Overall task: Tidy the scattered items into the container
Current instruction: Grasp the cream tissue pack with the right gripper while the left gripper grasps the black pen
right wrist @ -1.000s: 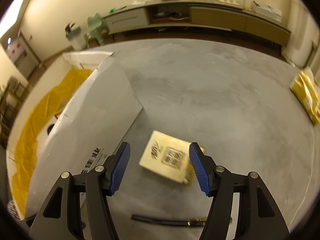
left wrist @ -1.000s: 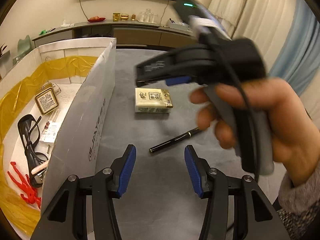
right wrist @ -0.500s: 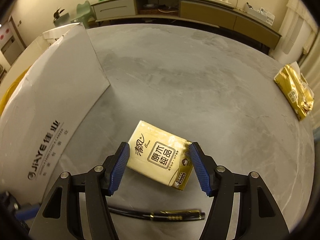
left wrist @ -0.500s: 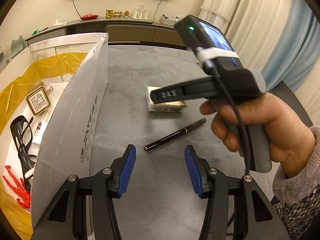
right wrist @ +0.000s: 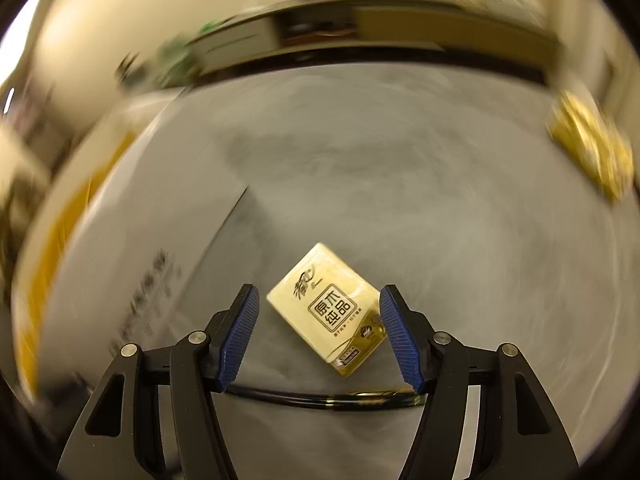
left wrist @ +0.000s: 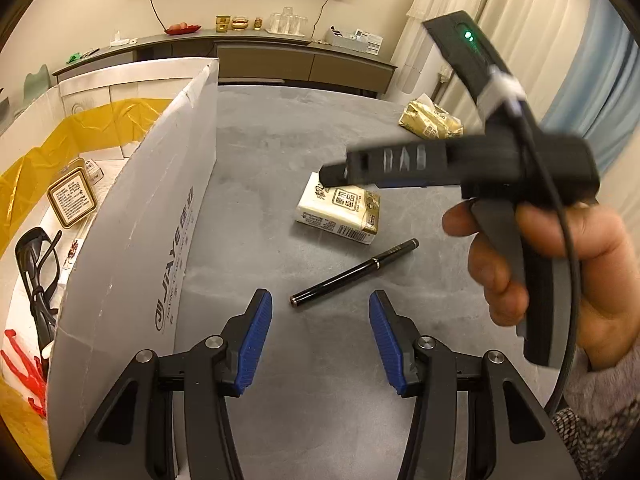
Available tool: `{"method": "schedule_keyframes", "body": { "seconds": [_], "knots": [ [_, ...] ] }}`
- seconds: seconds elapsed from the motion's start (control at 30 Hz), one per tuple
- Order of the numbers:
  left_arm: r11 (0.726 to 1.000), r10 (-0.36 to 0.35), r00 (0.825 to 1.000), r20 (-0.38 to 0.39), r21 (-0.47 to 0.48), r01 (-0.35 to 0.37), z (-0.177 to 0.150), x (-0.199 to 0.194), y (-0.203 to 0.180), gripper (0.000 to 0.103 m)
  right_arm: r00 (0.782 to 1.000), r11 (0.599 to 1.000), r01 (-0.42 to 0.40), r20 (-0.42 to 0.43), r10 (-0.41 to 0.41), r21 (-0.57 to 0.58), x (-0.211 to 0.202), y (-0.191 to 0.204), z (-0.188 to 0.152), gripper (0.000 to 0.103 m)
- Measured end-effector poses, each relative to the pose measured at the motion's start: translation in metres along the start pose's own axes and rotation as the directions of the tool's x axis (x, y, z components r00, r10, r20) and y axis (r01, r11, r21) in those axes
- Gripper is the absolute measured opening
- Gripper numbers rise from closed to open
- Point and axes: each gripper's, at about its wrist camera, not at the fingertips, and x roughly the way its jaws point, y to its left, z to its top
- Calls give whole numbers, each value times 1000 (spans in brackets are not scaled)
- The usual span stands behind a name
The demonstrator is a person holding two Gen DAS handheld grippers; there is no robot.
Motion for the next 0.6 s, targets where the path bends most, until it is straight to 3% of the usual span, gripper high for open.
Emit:
{"method": "schedule_keyframes", "body": {
  "seconds": [0.13, 0.17, 0.27, 0.33, 0.6],
  "knots": [
    [1000, -21, 1000, -17, 9, 21, 0, 3, -2, 52, 992, 965, 124, 16, -123, -233, 18, 17, -6, 66],
    [999, -31, 999, -24, 11, 31, 0, 4, -3, 53, 993, 959, 118, 17, -117, -260, 22, 18, -8, 66],
    [999, -37, 998, -45, 30, 38, 1, 13, -7, 54, 997, 973, 68, -13, -72, -222, 28, 11, -10, 64],
    [998, -32, 998, -55, 43, 35, 3, 20, -10, 54, 995, 978, 85, -43, -95, -189, 31, 3, -11, 54],
    [985, -7, 997, -71, 174, 20, 12, 52, -35, 56, 994, 992, 95, -45, -99, -86, 16, -22, -18, 52]
  ]
}}
